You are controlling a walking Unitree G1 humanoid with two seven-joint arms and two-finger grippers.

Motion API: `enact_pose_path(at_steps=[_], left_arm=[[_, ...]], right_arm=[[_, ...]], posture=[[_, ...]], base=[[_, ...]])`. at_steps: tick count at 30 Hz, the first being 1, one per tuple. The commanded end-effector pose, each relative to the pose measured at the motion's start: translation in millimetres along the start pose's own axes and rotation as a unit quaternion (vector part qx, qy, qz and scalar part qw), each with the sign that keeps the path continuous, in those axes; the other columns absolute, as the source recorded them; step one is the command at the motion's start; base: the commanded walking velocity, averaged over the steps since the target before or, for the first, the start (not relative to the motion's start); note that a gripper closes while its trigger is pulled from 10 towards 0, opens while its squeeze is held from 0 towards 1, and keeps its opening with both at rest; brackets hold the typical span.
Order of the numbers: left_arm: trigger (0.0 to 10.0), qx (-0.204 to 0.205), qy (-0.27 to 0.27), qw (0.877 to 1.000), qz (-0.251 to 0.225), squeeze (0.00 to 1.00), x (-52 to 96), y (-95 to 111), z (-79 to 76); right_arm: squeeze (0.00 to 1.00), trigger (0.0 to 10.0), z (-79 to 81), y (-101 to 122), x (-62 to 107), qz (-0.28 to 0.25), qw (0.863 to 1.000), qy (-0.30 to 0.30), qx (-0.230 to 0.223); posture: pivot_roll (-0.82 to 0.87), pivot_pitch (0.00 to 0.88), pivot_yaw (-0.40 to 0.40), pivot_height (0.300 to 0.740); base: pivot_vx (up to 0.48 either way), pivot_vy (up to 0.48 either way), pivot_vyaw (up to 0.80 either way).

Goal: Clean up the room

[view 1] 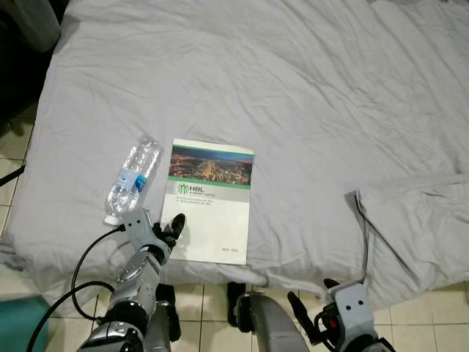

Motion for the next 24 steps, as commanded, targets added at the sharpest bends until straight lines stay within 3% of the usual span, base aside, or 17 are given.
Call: enact_pose_path(at_steps=[1, 12, 17, 19, 20, 22, 23, 24], left_arm=[[0.0, 0.038, 0.01, 0.992, 0.118, 0.0, 20.1, -62.4, 0.0], [0.0, 0.062, -0.026, 0.987, 0.147, 0.0, 25.4, -84.0, -22.7], [0.0, 0.059, -0.056, 0.99, 0.114, 0.0, 19.1, -74.0, -36.3], [0.0, 0.008, -0.11, 0.992, 0.066, 0.0, 14.3, -56.3, -48.1], [0.0, 0.008, -0.11, 0.992, 0.066, 0.0, 14.3, -56.3, -48.1], [0.0, -0.049, -0.164, 0.985, 0.015, 0.0, 16.1, -34.1, -56.8], [0.0, -0.063, -0.178, 0.982, 0.0, 0.0, 18.1, -26.3, -58.8], [0.0, -0.079, -0.191, 0.978, -0.009, 0.0, 19.1, -22.1, -60.0]], right_arm=[[0.0, 10.0, -0.9, -14.3, 10.3, 0.032, 0.999, -0.01, -0.009], [0.0, 10.0, -2.1, -21.0, 27.0, 0.047, 0.998, -0.027, -0.013], [0.0, 10.0, -2.8, -21.8, 26.0, 0.046, 0.998, -0.033, -0.015], [0.0, 10.0, -5.4, -21.5, 20.2, 0.039, 0.998, -0.041, -0.02], [0.0, 10.0, -5.4, -21.5, 20.2, 0.039, 0.998, -0.041, -0.02], [0.0, 10.0, -8.2, -16.4, 11.3, 0.021, 0.998, -0.05, -0.03], [0.0, 10.0, -8.8, -14.6, 7.8, 0.015, 0.998, -0.053, -0.034], [0.0, 10.0, -9.5, -15.8, 1.9, 0.012, 0.998, -0.054, -0.037]], posture=[[-0.25, 0.663, -0.171, 0.74], [-0.3, 0.671, -0.168, 0.74], [-0.28, 0.641, -0.146, 0.74], [-0.25, 0.612, -0.119, 0.74], [-0.25, 0.612, -0.119, 0.74], [-0.17, 0.516, -0.065, 0.74], [-0.17, 0.516, -0.065, 0.74], [-0.14, 0.463, -0.046, 0.74]], base=[[0.0, 0.0, 0.0], [0.0, 0.0, 0.0], [0.0, 0.0, 0.0], [0.0, 0.0, 0.0], [0.0, 0.0, 0.0], [0.0, 0.0, 0.0], [0.0, 0.0, 0.0], [0.0, 0.0, 0.0]])
Point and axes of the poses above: a point about 5 cm out from each wrist's last joint towards the gripper, its own x axis pointing back from the gripper into the wrist, its own y axis along the axis of the wrist's last joint, z = x × y, the point moved 1 cm from there along -x, pointing out of the wrist towards the gripper, and after that the axes turned 7 degrees about -x, right-handed, at the moved point
